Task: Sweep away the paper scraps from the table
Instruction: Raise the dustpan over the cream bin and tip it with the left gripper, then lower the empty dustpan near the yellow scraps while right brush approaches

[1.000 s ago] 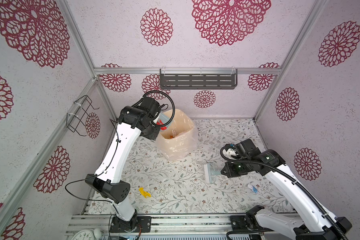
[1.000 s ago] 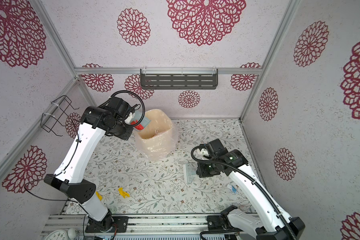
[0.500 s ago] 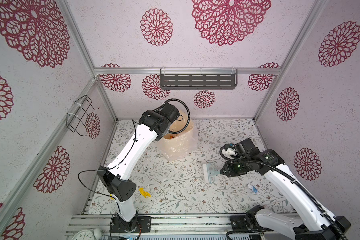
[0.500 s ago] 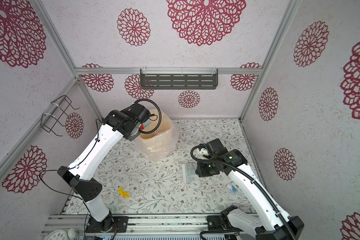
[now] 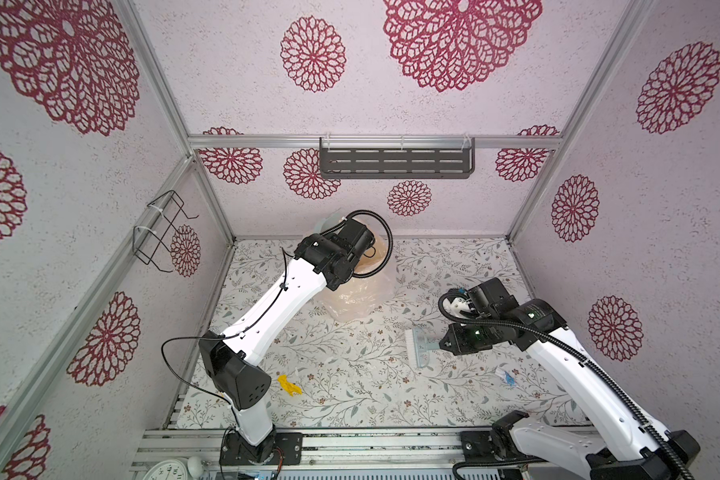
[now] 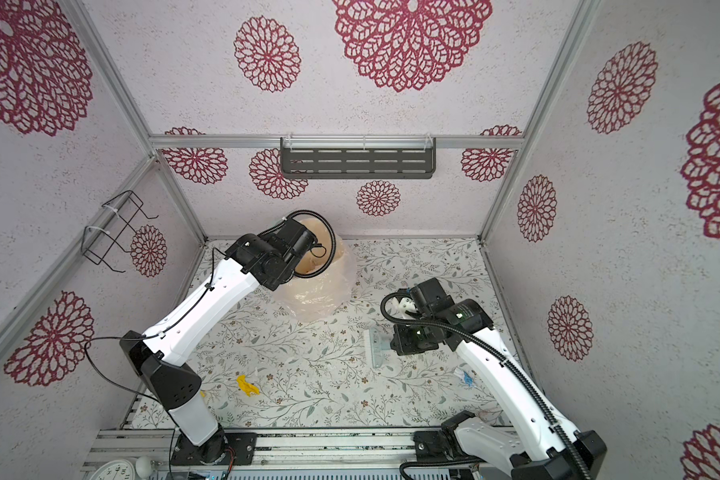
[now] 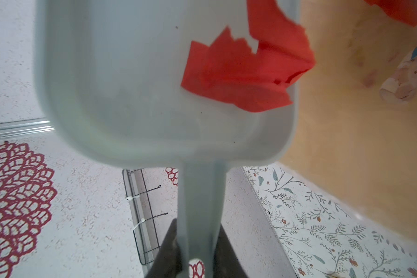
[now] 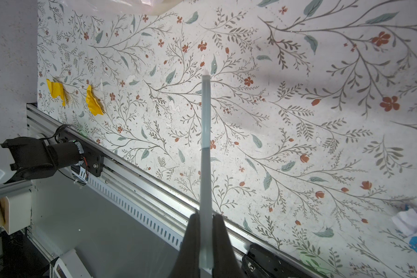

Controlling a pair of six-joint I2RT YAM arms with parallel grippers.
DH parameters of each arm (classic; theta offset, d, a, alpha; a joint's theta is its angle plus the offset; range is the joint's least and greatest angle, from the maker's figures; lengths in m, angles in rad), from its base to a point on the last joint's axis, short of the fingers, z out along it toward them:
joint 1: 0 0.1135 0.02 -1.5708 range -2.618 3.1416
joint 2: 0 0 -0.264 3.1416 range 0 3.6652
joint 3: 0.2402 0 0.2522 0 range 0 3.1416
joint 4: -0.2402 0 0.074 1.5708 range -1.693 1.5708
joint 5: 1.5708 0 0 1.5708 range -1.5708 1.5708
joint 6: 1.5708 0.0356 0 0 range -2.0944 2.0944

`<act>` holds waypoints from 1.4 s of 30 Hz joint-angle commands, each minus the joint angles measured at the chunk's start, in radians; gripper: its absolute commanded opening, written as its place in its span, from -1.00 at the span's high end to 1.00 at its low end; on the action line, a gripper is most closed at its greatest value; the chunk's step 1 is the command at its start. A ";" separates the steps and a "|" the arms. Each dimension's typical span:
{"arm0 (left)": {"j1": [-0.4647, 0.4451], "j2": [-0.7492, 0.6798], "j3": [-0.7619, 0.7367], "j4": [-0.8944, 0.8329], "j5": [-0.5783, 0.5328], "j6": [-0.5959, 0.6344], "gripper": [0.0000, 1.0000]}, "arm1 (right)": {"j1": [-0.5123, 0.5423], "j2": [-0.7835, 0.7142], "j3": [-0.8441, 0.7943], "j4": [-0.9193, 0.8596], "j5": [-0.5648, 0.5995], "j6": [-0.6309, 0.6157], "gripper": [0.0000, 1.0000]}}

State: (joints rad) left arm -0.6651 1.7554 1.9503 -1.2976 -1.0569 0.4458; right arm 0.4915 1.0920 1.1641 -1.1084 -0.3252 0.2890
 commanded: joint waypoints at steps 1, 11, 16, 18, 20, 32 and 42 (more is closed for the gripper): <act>-0.011 -0.031 -0.016 0.042 -0.037 0.033 1.00 | -0.007 -0.015 0.006 0.009 -0.017 -0.011 1.00; -0.014 -0.048 -0.017 0.042 -0.036 0.024 1.00 | -0.005 -0.012 -0.011 0.035 -0.042 0.000 1.00; -0.010 -0.075 0.057 -0.023 0.072 -0.130 1.00 | 0.023 -0.035 -0.070 0.136 -0.087 0.065 1.00; -0.010 -0.126 0.042 0.008 0.128 -0.181 1.00 | 0.073 -0.047 -0.106 0.214 -0.092 0.122 1.00; -0.010 -0.190 0.011 0.035 0.185 -0.245 1.00 | 0.146 -0.049 -0.135 0.296 -0.084 0.184 1.00; 0.004 -0.564 -0.326 0.064 0.552 -0.654 1.00 | 0.573 0.113 -0.214 0.845 -0.003 0.457 1.00; 0.019 -0.733 -0.496 0.052 0.663 -0.776 1.00 | 0.697 0.397 -0.069 1.045 -0.004 0.461 1.00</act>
State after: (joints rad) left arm -0.6552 1.0515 1.4712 -1.2606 -0.4477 -0.2665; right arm 1.1759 1.4654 1.0328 -0.1715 -0.3405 0.7361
